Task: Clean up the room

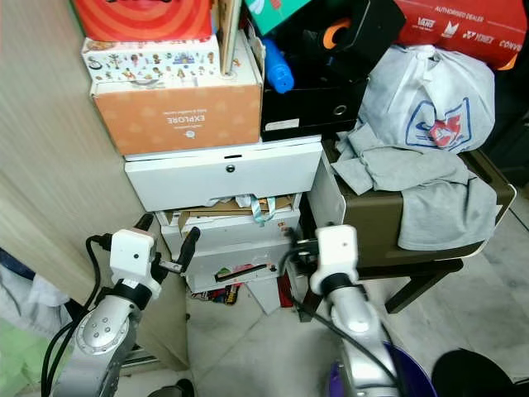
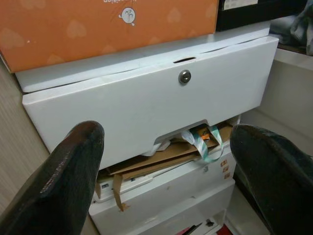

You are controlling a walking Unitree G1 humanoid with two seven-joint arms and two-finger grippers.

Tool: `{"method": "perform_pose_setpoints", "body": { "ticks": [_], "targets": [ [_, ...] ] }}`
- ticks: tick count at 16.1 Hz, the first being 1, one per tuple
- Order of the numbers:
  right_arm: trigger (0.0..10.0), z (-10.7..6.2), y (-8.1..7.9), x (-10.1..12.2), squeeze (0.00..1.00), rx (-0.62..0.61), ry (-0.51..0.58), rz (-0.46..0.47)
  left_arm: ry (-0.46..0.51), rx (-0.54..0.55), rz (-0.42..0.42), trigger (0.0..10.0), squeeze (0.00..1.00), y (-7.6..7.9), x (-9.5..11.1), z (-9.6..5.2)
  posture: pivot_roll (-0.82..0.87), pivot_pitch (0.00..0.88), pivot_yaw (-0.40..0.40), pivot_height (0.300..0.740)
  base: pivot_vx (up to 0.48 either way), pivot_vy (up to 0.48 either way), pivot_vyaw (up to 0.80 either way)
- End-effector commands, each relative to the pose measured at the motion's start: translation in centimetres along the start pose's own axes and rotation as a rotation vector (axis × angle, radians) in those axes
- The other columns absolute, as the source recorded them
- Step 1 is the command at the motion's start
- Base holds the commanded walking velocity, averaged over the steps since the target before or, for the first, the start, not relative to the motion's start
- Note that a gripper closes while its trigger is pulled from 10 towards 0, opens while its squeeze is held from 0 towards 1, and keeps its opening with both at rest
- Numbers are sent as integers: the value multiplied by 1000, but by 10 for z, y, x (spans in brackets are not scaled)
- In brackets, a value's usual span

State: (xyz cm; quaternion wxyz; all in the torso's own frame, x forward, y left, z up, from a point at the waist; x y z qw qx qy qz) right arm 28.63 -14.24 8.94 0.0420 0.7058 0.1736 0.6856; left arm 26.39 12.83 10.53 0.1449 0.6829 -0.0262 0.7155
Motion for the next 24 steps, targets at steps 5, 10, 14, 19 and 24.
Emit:
{"method": "perform_pose_setpoints", "body": {
  "ticks": [5,10,14,19,24],
  "targets": [
    [10000,1,2,2,0,-6,2,-12,-25,3,0,10000,0,-5,-2,-4,-39,150,-59,740,0,0,99],
    [10000,2,2,3,0,-10,3,-8,-22,1,-2,10000,0,-5,-1,-2,-41,150,-56,740,0,-152,468],
    [10000,2,1,3,0,-11,4,-6,-25,5,-5,10000,0,-5,-2,-2,-40,153,-56,740,0,-192,0],
    [10000,4,1,3,0,-12,5,-10,-27,22,-18,10000,0,-7,-3,-1,-40,153,-56,740,0,0,0],
    [10000,5,1,2,0,-14,4,-9,-29,30,-22,10000,0,-8,-3,0,-38,153,-56,740,0,0,0]
  ]
}}
Point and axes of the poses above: a point about 5 cm out from each wrist's last joint towards the gripper, its own z axis pointing out of the wrist towards the gripper, its own x axis along the axis of the wrist's last joint, y = z × x, the point moved 1 cm from there along z, pointing out of the wrist towards the gripper, and after that the axes turned 15 degrees about -z, right-handed, at the moved point
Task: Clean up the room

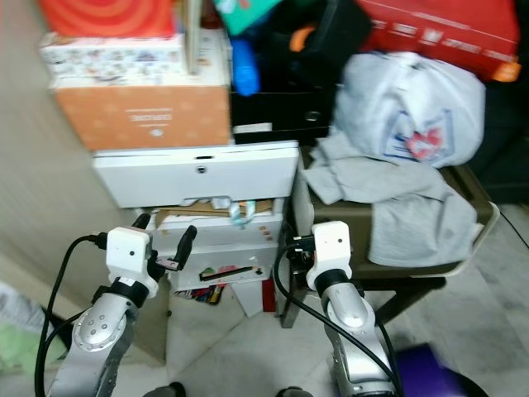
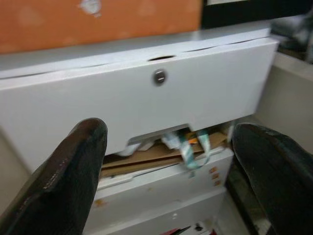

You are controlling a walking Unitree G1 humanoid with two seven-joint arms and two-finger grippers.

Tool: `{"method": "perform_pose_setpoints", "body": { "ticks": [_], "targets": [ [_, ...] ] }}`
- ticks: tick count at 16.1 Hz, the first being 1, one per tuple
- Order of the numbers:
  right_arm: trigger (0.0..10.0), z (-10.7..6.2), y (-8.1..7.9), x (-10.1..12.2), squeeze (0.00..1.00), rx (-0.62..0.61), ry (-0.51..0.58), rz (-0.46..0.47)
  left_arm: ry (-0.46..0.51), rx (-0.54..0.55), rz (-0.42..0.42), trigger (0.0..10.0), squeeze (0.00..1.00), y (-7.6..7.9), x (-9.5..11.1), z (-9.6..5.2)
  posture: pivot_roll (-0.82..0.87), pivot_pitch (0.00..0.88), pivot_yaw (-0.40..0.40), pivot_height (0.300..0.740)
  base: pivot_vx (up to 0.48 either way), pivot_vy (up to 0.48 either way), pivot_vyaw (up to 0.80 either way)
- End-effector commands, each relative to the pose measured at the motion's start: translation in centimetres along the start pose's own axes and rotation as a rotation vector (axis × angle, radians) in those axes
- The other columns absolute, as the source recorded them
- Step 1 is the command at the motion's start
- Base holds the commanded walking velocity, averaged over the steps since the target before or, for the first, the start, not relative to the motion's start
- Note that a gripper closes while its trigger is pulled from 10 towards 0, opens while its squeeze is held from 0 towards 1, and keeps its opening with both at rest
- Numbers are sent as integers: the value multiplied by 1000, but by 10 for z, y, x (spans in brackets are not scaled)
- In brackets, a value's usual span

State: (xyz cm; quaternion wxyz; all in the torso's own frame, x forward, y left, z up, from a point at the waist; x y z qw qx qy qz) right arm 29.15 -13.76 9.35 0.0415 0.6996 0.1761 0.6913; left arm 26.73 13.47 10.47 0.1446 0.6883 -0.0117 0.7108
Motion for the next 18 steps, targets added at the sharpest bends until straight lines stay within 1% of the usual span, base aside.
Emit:
{"method": "perform_pose_setpoints", "body": {
  "ticks": [1,5,7,9,18],
  "targets": [
    [10000,-1,4,-3,0,-16,-13,-3,-20,9,-1,10000,0,-1,-4,-2,-39,152,-55,740,0,0,0],
    [10000,0,4,-4,0,-16,-16,1,-22,20,1,10000,0,-3,-4,-1,-39,151,-54,740,0,0,0],
    [10000,-1,4,-4,0,-14,-16,-6,-10,72,24,10000,0,-12,-3,-4,-39,151,-54,740,0,0,0],
    [10000,-1,3,-4,0,-2,-15,-24,-15,74,20,10000,0,-14,-3,-5,-38,149,-54,740,0,0,800],
    [10000,1,3,-5,0,-4,-15,-15,-3,64,21,10000,0,-11,0,-5,-32,139,-57,740,0,0,800]
  ]
}}
Point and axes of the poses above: a point about 5 cm out from each wrist's last joint towards the gripper, its own z axis pointing out of the wrist towards the gripper, its own x axis along the axis of the wrist's last joint, y = z × x, the point moved 1 cm from there along z, pointing out of the wrist towards the gripper, and after that the axes turned 15 degrees about -z, right-handed, at the moved point
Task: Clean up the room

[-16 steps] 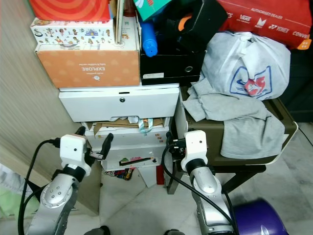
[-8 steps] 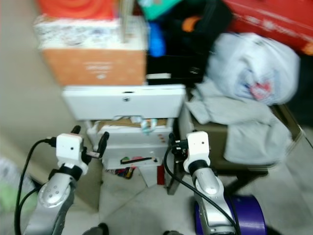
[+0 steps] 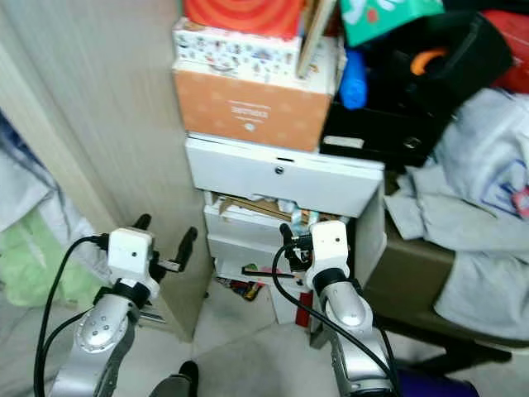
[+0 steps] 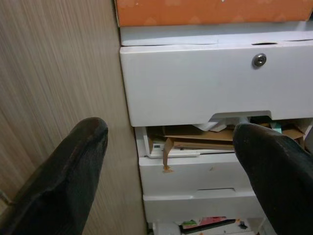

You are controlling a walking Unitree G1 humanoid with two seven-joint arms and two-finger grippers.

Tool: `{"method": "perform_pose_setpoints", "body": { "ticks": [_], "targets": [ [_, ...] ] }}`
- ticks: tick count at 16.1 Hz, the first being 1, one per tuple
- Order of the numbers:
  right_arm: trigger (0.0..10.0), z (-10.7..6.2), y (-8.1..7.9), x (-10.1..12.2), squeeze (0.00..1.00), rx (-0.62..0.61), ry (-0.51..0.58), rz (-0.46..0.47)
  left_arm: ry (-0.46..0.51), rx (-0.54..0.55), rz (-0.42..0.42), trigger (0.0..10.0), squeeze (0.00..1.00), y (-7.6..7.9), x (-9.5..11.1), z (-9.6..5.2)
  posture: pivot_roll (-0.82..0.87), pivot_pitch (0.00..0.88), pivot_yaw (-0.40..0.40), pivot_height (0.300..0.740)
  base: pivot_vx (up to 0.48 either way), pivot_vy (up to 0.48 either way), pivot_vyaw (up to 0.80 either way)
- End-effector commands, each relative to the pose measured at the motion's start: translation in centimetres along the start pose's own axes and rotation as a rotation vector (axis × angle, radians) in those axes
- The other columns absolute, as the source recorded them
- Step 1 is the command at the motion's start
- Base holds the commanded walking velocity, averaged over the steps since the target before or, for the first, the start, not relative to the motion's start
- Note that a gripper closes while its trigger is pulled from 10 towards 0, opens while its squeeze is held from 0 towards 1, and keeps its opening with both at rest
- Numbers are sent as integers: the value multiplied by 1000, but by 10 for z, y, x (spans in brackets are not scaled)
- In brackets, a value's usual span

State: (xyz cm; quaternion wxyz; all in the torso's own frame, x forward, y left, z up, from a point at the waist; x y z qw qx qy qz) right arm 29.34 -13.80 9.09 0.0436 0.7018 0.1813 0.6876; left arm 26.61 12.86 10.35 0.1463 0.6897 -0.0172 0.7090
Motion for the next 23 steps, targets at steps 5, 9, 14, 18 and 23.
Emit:
{"method": "perform_pose_setpoints", "body": {
  "ticks": [5,9,14,18,23],
  "targets": [
    [10000,-1,3,-2,0,-9,-6,-5,6,89,25,10000,0,-17,3,-11,-27,135,-57,740,0,0,800],
    [10000,-7,9,3,0,-15,7,-1,-12,146,38,10000,0,-29,4,-24,-23,136,-55,740,0,0,395],
    [10000,-12,11,-3,0,-17,-19,-7,-33,160,40,10000,0,-32,3,-30,-23,142,-56,740,0,0,800],
    [10000,-11,11,-1,0,-17,-14,-4,-35,153,29,10000,0,-30,3,-31,-24,141,-56,740,0,0,594],
    [10000,-16,14,-4,0,-19,-25,-6,-44,200,34,10000,0,-35,1,-40,-25,142,-55,740,0,0,191]
  ]
}}
Point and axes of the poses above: a point about 5 cm out from each wrist's last joint towards the gripper, its own z axis pointing out of the wrist towards the gripper, its own x axis along the axis of the wrist's last joint, y = z × x, the point moved 1 cm from there along z, pointing out of the wrist towards the gripper, and after that the axes turned 15 degrees about -z, right-handed, at the moved point
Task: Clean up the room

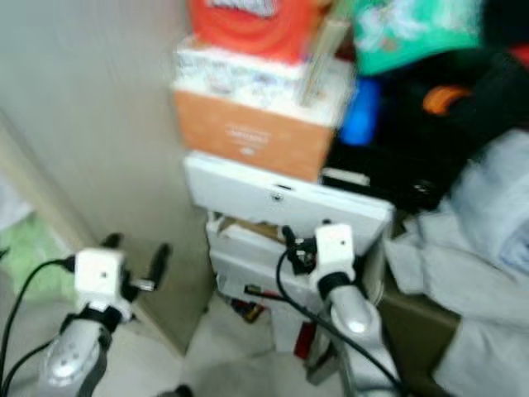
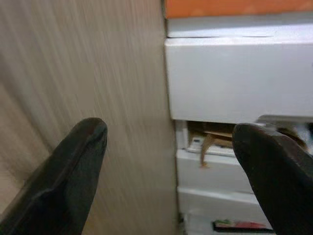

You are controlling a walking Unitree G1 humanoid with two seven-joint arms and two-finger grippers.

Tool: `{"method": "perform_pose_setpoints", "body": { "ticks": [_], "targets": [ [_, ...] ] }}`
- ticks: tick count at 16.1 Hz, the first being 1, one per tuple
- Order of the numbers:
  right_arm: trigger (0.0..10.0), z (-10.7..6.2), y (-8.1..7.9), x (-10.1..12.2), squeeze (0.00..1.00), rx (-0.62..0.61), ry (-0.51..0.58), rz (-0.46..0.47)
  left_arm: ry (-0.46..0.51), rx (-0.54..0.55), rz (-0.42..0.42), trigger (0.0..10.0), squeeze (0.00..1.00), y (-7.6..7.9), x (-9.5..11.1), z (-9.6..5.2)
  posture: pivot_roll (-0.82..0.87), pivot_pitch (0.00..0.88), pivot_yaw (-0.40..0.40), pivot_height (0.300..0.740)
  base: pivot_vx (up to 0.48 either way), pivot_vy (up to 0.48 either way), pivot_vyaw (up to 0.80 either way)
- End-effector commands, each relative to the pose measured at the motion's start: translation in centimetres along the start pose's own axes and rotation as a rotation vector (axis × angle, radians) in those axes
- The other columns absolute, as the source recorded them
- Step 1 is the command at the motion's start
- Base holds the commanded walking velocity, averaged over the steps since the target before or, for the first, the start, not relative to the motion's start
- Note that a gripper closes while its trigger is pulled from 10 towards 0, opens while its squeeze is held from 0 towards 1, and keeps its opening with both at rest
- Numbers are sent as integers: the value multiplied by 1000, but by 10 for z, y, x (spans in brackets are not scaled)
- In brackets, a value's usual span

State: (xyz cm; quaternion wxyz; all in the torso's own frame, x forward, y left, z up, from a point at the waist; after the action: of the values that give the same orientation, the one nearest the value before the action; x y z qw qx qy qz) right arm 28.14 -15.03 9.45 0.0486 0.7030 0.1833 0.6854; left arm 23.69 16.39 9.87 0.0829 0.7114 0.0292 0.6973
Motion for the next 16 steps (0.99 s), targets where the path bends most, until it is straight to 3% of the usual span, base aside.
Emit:
{"method": "perform_pose_setpoints", "body": {
  "ticks": [1,8,13,16],
  "targets": [
    [10000,-2,5,-4,0,-14,-20,3,-12,51,4,10000,0,-9,-1,-3,-26,140,-59,740,0,0,0],
    [10000,-1,5,-4,0,-6,-19,-6,-12,49,-2,10000,0,-7,-1,0,-28,137,-60,740,0,0,0],
    [10000,-2,5,-5,0,-3,-22,-13,-7,20,0,10000,0,-2,0,2,-28,137,-60,740,0,0,743],
    [10000,-20,17,-9,0,-4,-38,-31,-2,51,19,10000,0,-7,3,-16,-28,137,-60,740,0,0,133]
  ]
}}
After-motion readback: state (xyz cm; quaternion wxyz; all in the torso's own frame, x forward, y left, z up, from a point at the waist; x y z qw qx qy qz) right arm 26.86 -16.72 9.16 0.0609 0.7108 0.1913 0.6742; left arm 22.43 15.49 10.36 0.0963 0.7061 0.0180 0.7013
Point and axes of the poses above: a point about 5 cm out from each wrist's last joint towards the gripper, its own z axis pointing out of the wrist towards the gripper, its own x axis along the axis of the wrist's last joint, y = z × x, the point moved 1 cm from there along z, pointing out of the wrist towards the gripper, and after that the axes turned 15 degrees about -z, right-handed, at the moved point
